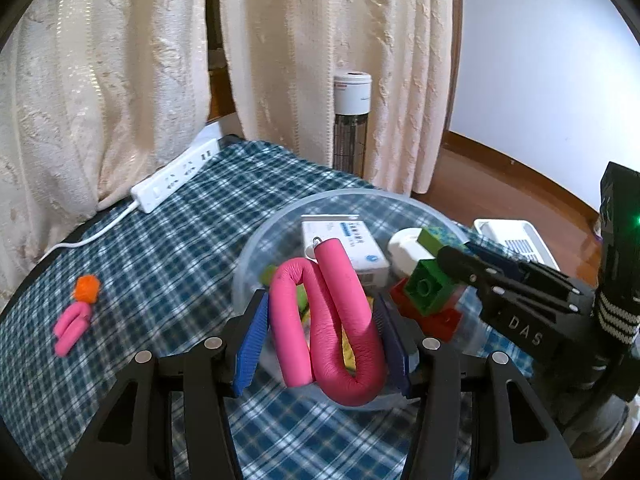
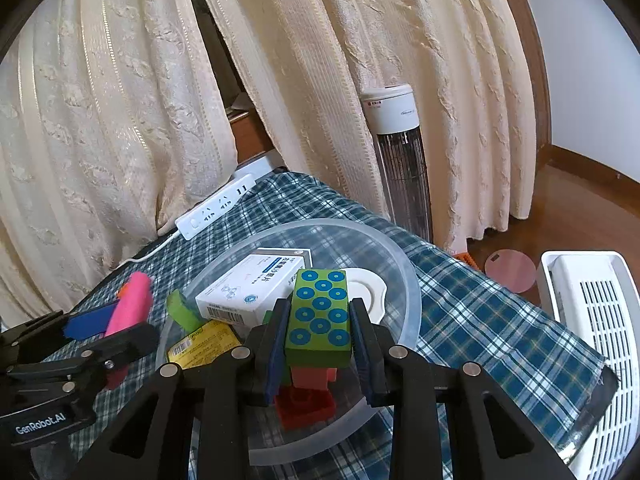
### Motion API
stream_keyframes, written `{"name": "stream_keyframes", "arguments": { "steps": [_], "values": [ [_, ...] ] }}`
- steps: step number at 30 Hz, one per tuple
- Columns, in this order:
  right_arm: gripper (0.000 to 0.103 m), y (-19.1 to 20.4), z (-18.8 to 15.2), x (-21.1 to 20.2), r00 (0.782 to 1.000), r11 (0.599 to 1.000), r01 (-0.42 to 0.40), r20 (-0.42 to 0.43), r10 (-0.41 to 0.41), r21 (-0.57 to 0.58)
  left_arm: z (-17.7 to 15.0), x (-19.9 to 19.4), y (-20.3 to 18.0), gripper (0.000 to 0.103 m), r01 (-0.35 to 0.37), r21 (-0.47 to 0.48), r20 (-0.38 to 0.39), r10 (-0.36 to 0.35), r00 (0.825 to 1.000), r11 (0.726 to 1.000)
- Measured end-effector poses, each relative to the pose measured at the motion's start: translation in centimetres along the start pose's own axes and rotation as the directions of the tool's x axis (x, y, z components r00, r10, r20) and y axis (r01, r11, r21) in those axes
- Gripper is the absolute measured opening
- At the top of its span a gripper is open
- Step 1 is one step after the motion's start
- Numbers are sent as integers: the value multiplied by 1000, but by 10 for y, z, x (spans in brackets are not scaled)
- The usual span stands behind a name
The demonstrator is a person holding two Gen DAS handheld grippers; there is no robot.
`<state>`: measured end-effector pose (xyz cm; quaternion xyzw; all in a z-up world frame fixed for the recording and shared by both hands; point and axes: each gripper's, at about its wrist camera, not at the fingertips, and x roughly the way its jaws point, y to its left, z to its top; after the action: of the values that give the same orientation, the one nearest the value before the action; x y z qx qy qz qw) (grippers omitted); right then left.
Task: Organize objects
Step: 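Lower both items into the bowl and open the left and right grippers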
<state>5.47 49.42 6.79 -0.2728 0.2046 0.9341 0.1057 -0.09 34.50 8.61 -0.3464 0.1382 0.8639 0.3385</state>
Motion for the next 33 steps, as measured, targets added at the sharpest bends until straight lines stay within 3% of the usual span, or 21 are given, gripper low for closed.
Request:
{"name": "stream_keyframes", "arguments": {
  "steps": [3, 6, 12, 20, 30, 33],
  "values": [
    [32, -1, 0, 0, 1000, 1000, -4, 1, 4, 5, 4, 5, -3, 56, 31, 3, 10, -31, 999, 1000],
    [32, -1, 0, 0, 1000, 1000, -3, 0, 3, 3, 6, 13, -1, 67, 36, -10, -7, -36, 999, 999],
    [32, -2, 2, 3, 1000, 1000, 9, -2, -9, -2, 4, 11, 12, 67, 16, -50, -4, -17, 1000, 999],
    [32, 0, 12, 22, 999, 1000, 27, -45, -28, -9, -5, -4, 14, 67, -24, -15, 27, 24, 999, 1000],
    [32, 1, 22, 40, 992, 995, 92, -79, -95, -31, -14, -17, 42, 67, -37, -80, 26, 39, 999, 996],
    [45, 2, 21, 38, 992, 996, 91, -85, -92, -12, -17, -20, 51, 67, -44, -103, 25, 47, 999, 994]
  ]
}}
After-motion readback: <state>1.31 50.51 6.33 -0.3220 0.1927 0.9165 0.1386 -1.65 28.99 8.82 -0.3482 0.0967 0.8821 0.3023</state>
